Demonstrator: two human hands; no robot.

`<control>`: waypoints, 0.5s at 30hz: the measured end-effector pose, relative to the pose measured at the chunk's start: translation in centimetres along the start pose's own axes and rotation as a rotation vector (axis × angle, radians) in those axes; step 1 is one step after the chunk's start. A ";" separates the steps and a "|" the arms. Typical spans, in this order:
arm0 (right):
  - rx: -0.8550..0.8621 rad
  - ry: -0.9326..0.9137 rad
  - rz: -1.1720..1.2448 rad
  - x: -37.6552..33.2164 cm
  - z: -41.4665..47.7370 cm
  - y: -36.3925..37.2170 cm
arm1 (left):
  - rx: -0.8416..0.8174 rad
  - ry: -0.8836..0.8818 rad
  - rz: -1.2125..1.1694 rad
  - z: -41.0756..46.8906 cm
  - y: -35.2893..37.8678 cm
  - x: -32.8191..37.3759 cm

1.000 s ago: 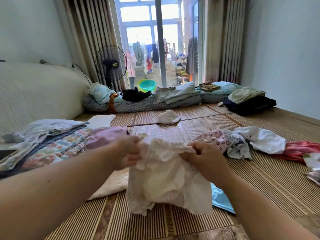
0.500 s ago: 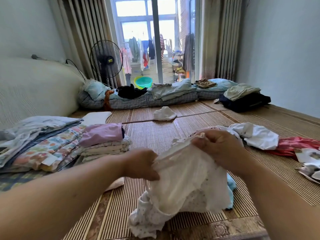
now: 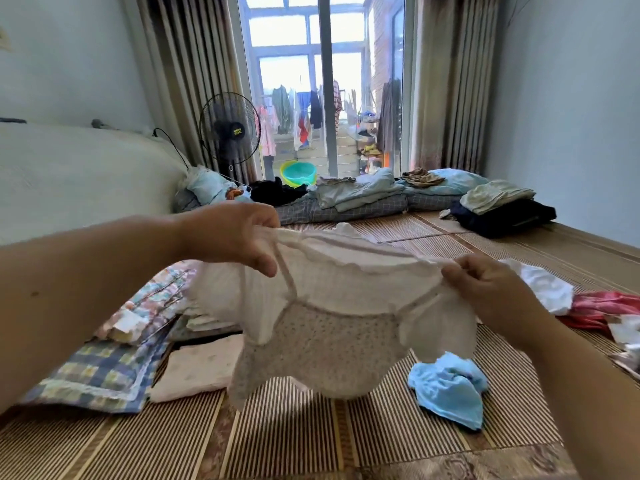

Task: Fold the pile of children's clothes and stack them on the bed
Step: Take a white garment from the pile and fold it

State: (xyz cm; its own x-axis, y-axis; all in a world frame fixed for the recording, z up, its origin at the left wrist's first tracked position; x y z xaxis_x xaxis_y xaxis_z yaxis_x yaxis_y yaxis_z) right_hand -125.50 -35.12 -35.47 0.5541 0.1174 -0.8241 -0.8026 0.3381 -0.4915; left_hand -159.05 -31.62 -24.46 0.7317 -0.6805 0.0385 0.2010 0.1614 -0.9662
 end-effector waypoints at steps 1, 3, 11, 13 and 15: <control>0.023 0.012 0.040 -0.8 0.1 -0.4 | 0.007 0.008 -0.009 -0.5 -0.9 0.0; 0.060 -0.016 0.052 -3.0 0.2 -1.3 | 0.038 0.034 -0.050 -1.4 -2.3 0.2; 0.084 -0.185 -0.040 -10.7 -0.5 -5.8 | 0.337 -0.001 -0.294 -2.9 -5.2 0.3; 0.073 -0.196 -0.078 -10.6 -0.2 -5.8 | 0.342 -0.059 -0.376 -2.4 -4.3 -0.1; 0.021 -0.166 -0.107 -9.4 0.8 -4.9 | 0.307 -0.131 -0.425 -1.5 -2.3 -0.8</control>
State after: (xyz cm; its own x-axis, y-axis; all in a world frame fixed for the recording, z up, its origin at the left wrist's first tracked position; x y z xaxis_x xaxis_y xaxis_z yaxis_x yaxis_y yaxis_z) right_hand -126.58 -37.13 -25.08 0.6665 0.2312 -0.7087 -0.7330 0.3762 -0.5667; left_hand -161.07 -32.55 -22.62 0.6156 -0.6399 0.4600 0.6637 0.1062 -0.7404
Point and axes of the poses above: each hand's wrist, its own z-axis towards the middle knuckle, its own y-axis out of the palm, x = y × z, the point moved 2 cm from there along z, towards the middle knuckle, and after that the axes turned 10 degrees about y, right-handed, at the moved point
